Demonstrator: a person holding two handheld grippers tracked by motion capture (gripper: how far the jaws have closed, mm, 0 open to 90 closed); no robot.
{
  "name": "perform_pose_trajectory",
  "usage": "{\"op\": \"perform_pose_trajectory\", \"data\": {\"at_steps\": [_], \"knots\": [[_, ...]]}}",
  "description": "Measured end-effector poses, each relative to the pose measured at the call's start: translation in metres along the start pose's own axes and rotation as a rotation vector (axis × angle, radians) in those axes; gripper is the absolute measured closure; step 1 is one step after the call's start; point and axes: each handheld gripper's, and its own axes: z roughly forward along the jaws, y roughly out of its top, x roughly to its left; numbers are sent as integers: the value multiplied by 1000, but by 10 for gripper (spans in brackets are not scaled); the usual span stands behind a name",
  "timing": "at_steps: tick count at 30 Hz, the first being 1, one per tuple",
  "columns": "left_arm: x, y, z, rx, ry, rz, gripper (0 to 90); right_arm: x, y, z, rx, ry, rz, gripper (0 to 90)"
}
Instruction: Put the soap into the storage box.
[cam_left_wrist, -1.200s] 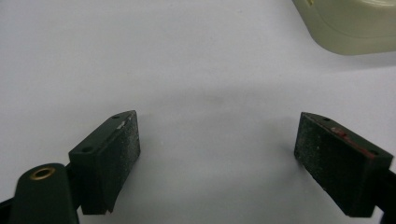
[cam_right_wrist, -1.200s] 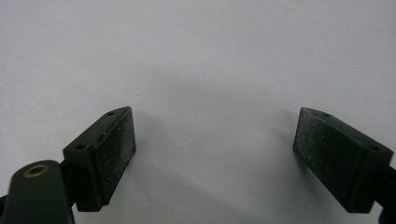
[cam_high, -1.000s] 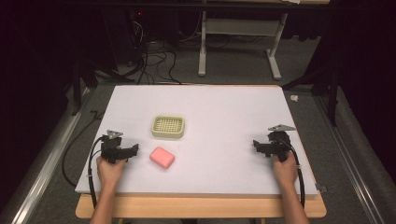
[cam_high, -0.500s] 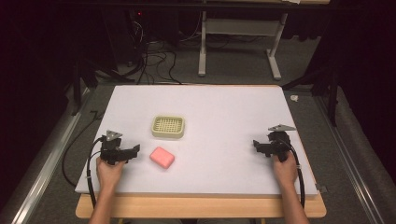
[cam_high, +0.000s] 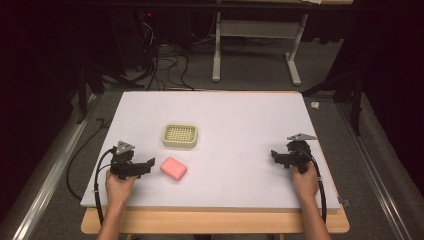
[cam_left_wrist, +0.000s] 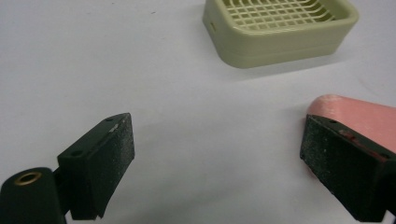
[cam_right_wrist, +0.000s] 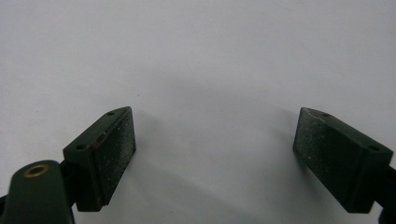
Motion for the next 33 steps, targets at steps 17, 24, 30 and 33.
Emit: {"op": "perform_pose_trajectory", "data": {"at_steps": [17, 24, 30, 33], "knots": [[-32, 2, -2, -6, -77, 78, 94, 0, 0, 0, 0, 1, 0, 135], [-41, 3, 0, -8, -112, 93, 84, 0, 0, 0, 0, 1, 0, 135], [-46, 3, 4, 5, -119, 107, 67, 0, 0, 0, 0, 0, 0, 135], [-50, 4, 6, 6, -127, 113, 61, 0, 0, 0, 0, 1, 0, 136]]}}
